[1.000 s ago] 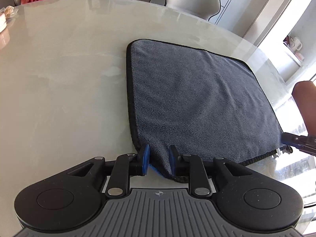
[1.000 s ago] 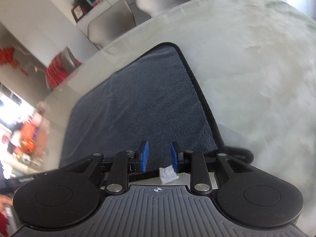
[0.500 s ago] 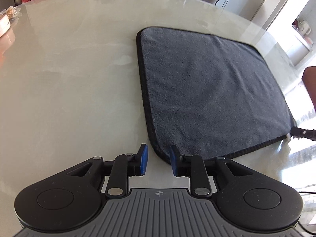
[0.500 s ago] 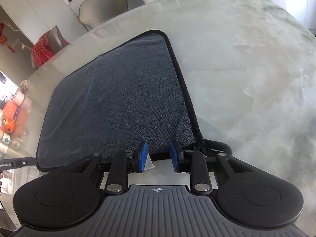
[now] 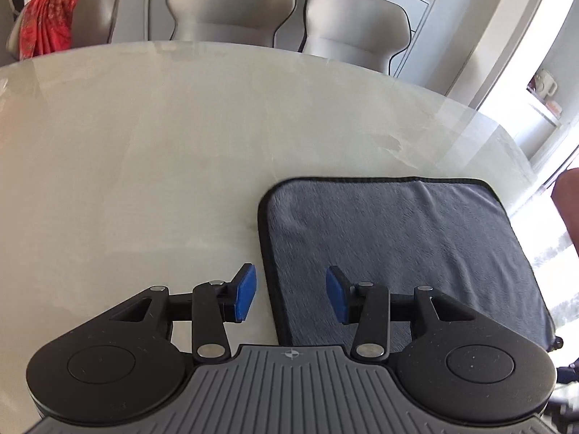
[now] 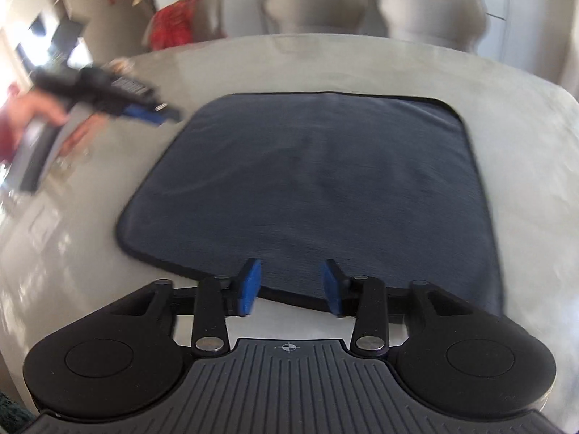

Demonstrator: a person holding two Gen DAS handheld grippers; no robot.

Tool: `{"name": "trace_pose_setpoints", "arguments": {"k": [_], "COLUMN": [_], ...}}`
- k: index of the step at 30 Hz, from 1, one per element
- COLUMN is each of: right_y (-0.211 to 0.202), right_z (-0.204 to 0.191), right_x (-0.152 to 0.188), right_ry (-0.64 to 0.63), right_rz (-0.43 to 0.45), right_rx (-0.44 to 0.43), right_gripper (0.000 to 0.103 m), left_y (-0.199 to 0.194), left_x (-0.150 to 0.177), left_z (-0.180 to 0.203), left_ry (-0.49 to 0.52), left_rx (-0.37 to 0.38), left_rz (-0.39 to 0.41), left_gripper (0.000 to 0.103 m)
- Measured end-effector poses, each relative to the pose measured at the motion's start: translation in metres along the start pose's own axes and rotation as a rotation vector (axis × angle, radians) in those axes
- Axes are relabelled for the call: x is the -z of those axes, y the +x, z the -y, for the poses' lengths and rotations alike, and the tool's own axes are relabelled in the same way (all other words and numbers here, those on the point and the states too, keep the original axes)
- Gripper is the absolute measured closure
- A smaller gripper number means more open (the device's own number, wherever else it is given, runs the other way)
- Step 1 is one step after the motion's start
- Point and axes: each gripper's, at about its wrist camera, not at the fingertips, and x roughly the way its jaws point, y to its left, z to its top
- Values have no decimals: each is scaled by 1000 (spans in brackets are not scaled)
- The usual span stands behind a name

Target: Fold towel

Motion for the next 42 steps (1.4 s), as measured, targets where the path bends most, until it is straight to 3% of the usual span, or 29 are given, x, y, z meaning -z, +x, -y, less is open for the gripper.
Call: {"name": "trace_pose_setpoints", "arguments": {"k": [2, 4, 9, 12, 18, 23, 28, 32, 38, 42], "right_y": [1, 3, 10, 13, 30, 32, 34, 42, 59, 65], "right_z": [-18, -43, -78, -95, -140, -155, -164, -176, -187, -198], "right_x": [-9, -18, -24, -21, -14, -8, -10, -12, -11, -11], "right_ry": [-45, -124, -170, -190, -289, -312, -320, -363, -384, -407], "right_rz": [8, 38, 36, 55, 72, 24, 5, 25, 62, 57], "right_rx": [3, 45, 127, 224, 446, 404, 375, 383, 372, 351], "right_gripper": [39, 19, 3, 2, 1, 1, 1, 1, 2, 8], "left_y": [6, 11, 16, 18, 24, 33, 39, 45, 46, 44], "left_x": [-7, -10, -12, -10, -8, -6, -6, -5, 5, 5], "left_z": [0, 0, -4, -3, -1, -2, -2, -4, 1, -10], "left_ry": [29, 32, 31, 60, 115, 118, 122, 124, 274, 245], "left_rx": [-13, -29, -29, -6, 17, 42, 75, 48, 45, 81], "left_rz": [-12, -28, -70, -78, -81, -92, -101, -75, -73, -78], "left_gripper": [53, 45, 34, 27, 25, 18, 2, 0, 0, 0]}}
